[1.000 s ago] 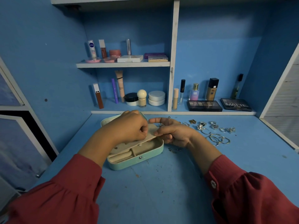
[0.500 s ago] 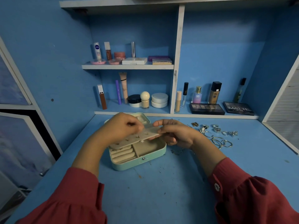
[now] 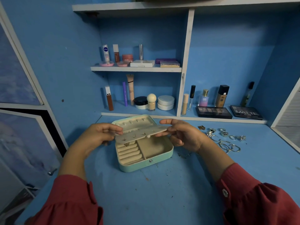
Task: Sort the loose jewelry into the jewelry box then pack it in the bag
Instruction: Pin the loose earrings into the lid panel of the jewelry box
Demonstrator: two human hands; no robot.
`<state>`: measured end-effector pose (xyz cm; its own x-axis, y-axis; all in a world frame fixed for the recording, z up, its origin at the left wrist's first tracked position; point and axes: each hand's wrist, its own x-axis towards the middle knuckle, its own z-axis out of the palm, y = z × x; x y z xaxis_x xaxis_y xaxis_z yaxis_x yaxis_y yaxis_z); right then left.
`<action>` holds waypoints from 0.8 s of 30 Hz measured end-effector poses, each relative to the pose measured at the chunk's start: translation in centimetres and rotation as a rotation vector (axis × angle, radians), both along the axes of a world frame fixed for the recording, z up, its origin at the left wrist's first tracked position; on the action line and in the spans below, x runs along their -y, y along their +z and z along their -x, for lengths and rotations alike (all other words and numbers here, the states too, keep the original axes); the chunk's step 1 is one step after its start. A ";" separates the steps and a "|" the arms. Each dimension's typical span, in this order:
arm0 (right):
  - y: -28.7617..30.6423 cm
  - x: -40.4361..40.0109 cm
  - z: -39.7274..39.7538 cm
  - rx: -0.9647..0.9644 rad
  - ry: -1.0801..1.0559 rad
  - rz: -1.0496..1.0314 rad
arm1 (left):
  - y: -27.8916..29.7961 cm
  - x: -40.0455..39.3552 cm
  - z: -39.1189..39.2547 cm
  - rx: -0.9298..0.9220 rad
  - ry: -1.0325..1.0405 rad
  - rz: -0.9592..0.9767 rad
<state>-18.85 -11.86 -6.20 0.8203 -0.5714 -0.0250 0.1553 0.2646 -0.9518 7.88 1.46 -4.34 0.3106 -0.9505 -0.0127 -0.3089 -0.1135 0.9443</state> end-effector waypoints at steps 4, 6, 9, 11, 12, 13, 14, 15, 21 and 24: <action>0.4 -0.2 0.0 0.027 -0.031 -0.021 | -0.2 -0.2 -0.4 -0.046 -0.038 -0.010; 0.4 -0.2 0.0 0.048 -0.027 -0.028 | -0.4 -0.2 -0.7 -0.086 -0.054 0.002; 0.5 -0.2 0.1 0.062 -0.058 -0.029 | -0.7 -0.1 -0.9 -0.127 -0.045 0.027; 0.8 -0.3 0.5 0.050 -0.105 0.012 | -0.9 0.0 -0.9 -0.151 -0.028 0.042; 1.0 -0.4 0.8 0.031 -0.135 0.039 | -1.0 0.1 -0.8 -0.170 -0.022 0.055; 1.1 -0.4 1.1 0.000 -0.167 0.069 | -1.0 0.1 -0.8 -0.188 -0.018 0.070; 1.3 -0.3 1.5 -0.046 -0.196 0.110 | -1.1 0.2 -0.7 -0.201 -0.011 0.085; 1.6 -0.3 1.8 -0.109 -0.219 0.168 | -1.1 0.3 -0.7 -0.208 -0.002 0.097; 3.2 -0.9 4.0 -0.481 -0.273 0.483 | -1.8 0.6 -0.7 -0.290 0.032 0.147; 3.7 -1.0 4.8 -0.693 -0.255 0.666 | -2.1 0.9 -0.5 -0.316 0.038 0.167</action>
